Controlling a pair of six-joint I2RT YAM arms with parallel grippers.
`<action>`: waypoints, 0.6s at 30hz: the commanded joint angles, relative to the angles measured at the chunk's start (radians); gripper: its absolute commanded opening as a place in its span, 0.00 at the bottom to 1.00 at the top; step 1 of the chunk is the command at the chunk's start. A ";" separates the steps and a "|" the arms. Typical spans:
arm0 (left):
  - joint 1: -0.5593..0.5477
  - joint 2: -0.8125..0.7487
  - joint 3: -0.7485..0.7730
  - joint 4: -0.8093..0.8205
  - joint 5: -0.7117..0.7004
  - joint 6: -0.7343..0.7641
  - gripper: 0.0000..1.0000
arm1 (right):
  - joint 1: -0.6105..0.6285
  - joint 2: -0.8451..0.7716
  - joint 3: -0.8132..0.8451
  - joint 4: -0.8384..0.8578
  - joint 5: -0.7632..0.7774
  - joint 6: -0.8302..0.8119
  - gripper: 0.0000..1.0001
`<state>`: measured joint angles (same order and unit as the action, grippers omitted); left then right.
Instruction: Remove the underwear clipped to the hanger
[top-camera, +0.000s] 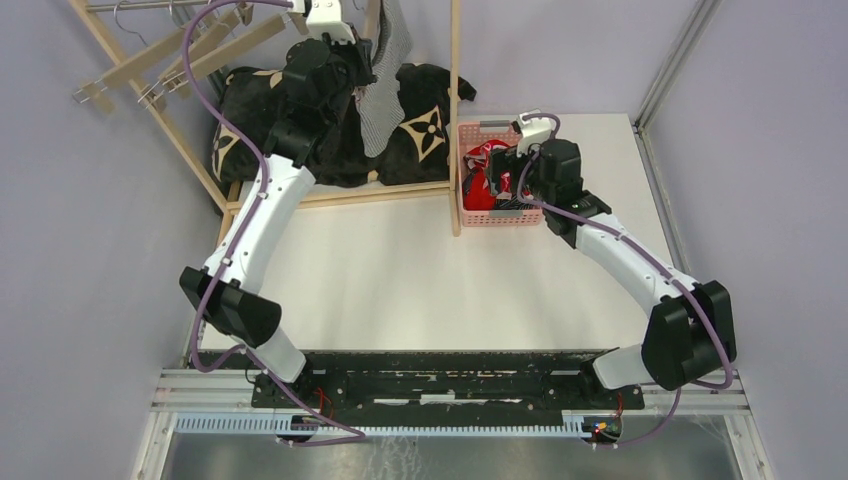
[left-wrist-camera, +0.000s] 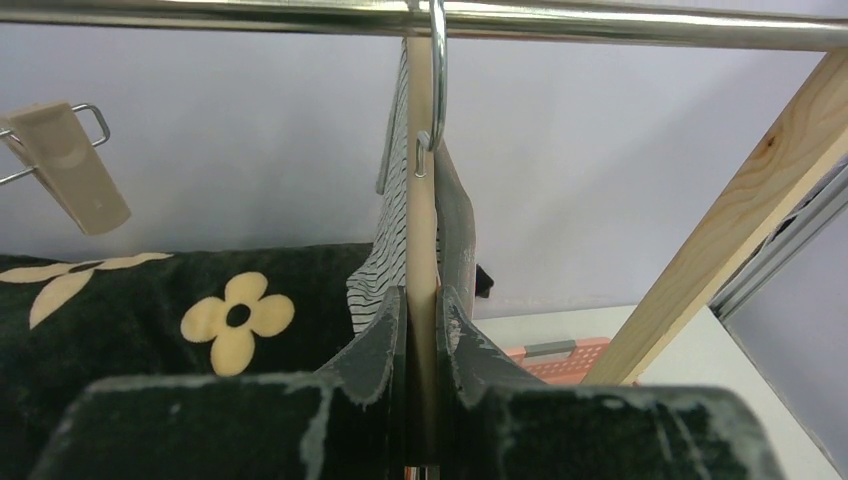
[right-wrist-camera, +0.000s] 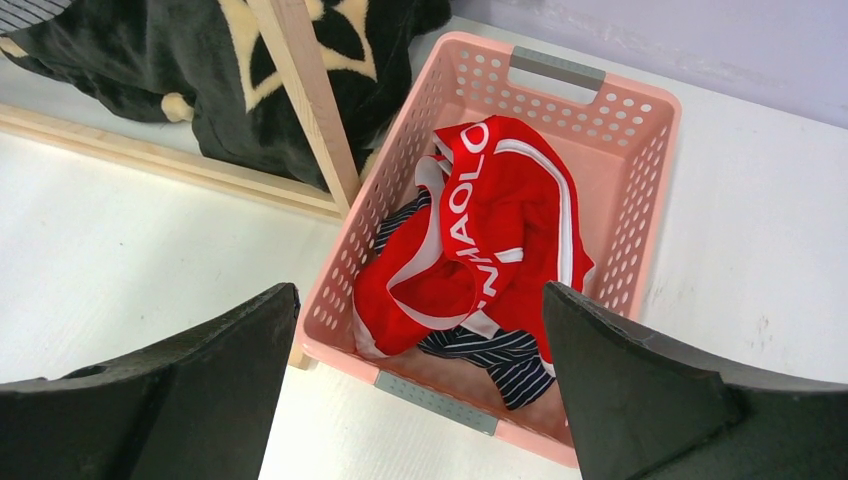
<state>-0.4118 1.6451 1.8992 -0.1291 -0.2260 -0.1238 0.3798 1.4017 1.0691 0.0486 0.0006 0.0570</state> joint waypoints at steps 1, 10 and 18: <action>0.001 -0.088 0.003 0.143 -0.006 0.083 0.03 | 0.005 0.021 0.014 0.049 0.004 -0.008 1.00; 0.001 -0.199 -0.167 0.274 -0.030 0.128 0.03 | 0.005 0.042 0.023 0.051 -0.004 -0.004 1.00; 0.002 -0.344 -0.366 0.306 -0.016 0.125 0.03 | 0.005 0.048 0.025 0.050 -0.008 0.007 1.00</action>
<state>-0.4118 1.3987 1.6054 0.0563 -0.2356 -0.0383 0.3798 1.4528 1.0691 0.0517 -0.0010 0.0563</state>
